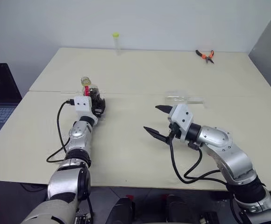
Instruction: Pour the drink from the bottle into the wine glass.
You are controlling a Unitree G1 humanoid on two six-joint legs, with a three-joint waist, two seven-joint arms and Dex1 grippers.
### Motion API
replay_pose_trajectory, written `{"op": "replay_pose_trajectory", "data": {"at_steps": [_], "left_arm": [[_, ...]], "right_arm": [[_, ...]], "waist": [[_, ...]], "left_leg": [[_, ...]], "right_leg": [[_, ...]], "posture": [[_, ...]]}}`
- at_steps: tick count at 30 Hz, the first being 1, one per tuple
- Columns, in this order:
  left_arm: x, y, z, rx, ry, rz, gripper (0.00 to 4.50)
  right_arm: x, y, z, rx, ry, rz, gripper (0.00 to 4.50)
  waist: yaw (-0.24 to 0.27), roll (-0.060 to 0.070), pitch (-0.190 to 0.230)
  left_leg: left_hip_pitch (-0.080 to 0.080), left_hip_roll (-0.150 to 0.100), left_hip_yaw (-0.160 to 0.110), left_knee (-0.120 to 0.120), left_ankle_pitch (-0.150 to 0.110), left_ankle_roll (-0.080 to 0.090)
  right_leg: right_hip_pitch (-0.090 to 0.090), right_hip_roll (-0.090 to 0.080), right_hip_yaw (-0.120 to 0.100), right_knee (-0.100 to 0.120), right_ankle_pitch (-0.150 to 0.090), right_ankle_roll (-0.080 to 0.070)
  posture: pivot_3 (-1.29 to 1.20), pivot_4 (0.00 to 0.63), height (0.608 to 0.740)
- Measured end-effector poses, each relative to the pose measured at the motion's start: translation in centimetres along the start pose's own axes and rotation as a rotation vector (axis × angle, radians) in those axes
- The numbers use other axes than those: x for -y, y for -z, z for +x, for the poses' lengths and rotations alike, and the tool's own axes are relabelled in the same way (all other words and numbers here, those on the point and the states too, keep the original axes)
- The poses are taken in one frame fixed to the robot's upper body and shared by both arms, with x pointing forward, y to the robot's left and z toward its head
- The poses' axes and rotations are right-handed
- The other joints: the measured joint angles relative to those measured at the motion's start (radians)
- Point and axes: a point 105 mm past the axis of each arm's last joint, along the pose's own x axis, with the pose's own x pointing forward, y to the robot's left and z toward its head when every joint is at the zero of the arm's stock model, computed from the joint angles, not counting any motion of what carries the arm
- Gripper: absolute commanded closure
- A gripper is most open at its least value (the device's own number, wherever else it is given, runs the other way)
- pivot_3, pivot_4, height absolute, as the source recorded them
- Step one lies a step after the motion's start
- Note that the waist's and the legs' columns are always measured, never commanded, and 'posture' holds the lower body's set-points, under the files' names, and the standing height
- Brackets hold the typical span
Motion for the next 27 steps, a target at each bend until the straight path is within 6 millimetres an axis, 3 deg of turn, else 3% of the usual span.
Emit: {"op": "replay_pose_trajectory", "data": {"at_steps": [2,6,15,18,20,24,27], "left_arm": [[0.2,0.5,-0.6,-0.001,0.011,0.008,0.04],[0.2,-0.3,-1.5,0.042,0.022,0.034,0.04],[1.6,0.1,-7.6,-0.024,0.100,0.067,0.04],[2.2,-0.3,-8.9,-0.040,0.128,0.060,0.04],[3.2,-0.6,-9.4,-0.057,0.203,0.054,0.04],[7.2,-2.2,-10.1,-0.058,0.504,0.082,0.04],[8.3,-3.3,-9.9,-0.069,0.654,0.119,0.04]], "right_arm": [[-0.1,-0.1,-0.1,0.001,-0.002,0.002,0.00],[-0.1,-0.2,-0.4,-0.003,0.002,0.001,0.00],[0.5,1.5,-2.8,-0.069,0.065,0.011,0.00],[2.0,2.5,-4.1,-0.138,0.155,-0.068,0.00],[3.8,3.4,-4.9,-0.198,0.248,-0.151,0.00],[5.7,5.3,-5.6,-0.290,0.367,-0.271,0.00],[6.9,7.6,-5.8,-0.418,0.436,-0.358,0.00]], "waist": [[0.000,0.000,0.000],[-0.001,0.000,0.000],[-0.006,0.000,0.000],[-0.005,0.000,0.000],[-0.002,0.000,0.000],[-0.002,0.000,0.000],[-0.006,0.000,0.000]], "left_leg": [[0.000,0.000,0.000,0.000,0.000,0.000],[0.000,0.001,0.000,0.000,0.000,0.000],[0.001,0.002,0.000,-0.001,-0.002,0.003],[0.001,0.001,0.001,-0.001,-0.002,0.004],[0.001,0.001,0.001,-0.001,-0.002,0.003],[0.001,0.001,0.003,-0.001,0.000,0.000],[0.002,0.002,0.003,-0.001,0.000,0.000]], "right_leg": [[0.000,0.000,0.000,0.000,0.000,0.000],[0.000,0.000,0.000,0.000,0.000,0.000],[0.001,-0.004,0.000,0.001,0.000,0.000],[0.001,-0.004,0.000,0.000,0.000,0.000],[0.001,-0.004,0.000,0.000,0.000,0.000],[0.001,-0.003,0.001,0.000,0.000,-0.001],[0.001,0.001,0.002,0.001,-0.001,-0.001]], "posture": [[0.00,0.150,0.740],[0.00,0.150,0.740],[0.00,0.150,0.740],[0.00,0.150,0.740],[0.00,0.150,0.740],[0.00,0.150,0.740],[0.00,0.150,0.740]]}}
